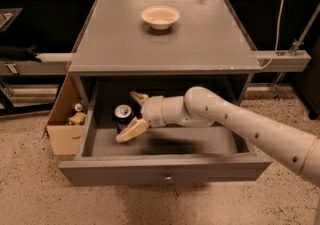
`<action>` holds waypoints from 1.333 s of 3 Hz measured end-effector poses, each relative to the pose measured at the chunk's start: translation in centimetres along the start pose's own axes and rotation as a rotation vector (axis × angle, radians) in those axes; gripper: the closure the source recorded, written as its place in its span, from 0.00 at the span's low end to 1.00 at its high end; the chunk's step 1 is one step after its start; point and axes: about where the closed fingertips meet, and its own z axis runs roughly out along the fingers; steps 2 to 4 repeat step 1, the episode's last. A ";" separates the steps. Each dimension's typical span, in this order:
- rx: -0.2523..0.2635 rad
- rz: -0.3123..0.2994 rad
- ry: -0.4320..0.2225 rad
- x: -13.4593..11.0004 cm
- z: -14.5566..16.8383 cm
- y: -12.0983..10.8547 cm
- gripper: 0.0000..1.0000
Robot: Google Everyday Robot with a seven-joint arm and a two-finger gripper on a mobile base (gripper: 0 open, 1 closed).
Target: Place pepsi can into top drawer
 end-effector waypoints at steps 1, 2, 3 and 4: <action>-0.019 -0.017 -0.011 -2.1 -1.5 0.0 0.00; -0.019 -0.017 -0.011 -2.1 -1.5 0.0 0.00; -0.019 -0.017 -0.011 -2.1 -1.5 0.0 0.00; -0.019 -0.017 -0.011 -2.1 -1.5 0.0 0.00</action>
Offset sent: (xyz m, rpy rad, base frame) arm 0.0000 0.0000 0.0000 0.0000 0.0000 0.0000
